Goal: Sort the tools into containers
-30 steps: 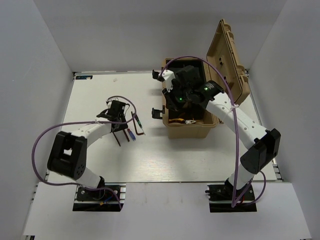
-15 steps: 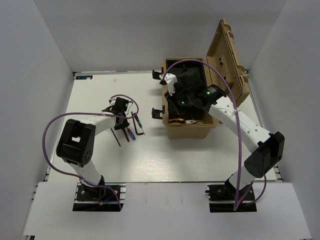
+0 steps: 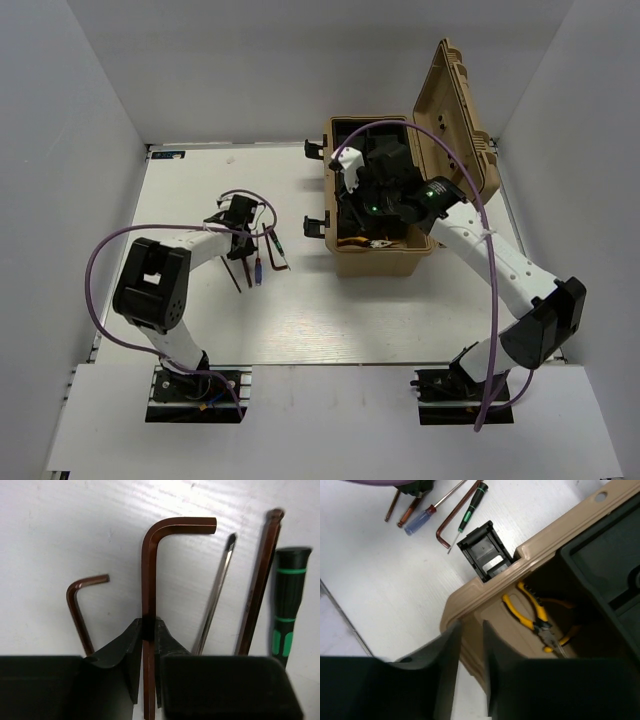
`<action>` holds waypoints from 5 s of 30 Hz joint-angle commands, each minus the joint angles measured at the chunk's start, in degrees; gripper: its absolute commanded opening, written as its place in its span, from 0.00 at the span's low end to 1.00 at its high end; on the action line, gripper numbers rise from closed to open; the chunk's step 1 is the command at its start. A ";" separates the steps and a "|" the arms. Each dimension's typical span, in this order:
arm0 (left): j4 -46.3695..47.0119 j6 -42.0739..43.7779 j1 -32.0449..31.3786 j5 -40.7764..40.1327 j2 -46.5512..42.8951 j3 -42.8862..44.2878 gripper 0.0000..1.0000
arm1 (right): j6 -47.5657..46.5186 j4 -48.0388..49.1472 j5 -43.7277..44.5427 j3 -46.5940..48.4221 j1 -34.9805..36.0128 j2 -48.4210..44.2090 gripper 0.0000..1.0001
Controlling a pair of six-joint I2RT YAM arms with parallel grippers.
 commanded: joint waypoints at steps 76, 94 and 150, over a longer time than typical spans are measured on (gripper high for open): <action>-19.01 -13.07 -7.62 -6.38 -34.03 -6.23 0.86 | -1.58 -0.79 -4.96 4.03 0.67 2.44 0.11; -25.05 -8.52 -5.69 -11.03 -65.84 -9.94 0.51 | 14.41 -5.28 9.00 37.96 14.74 42.15 0.23; -7.06 -25.11 -5.77 -2.07 -47.51 -28.57 0.79 | 20.22 -3.95 5.09 38.57 14.75 40.96 0.00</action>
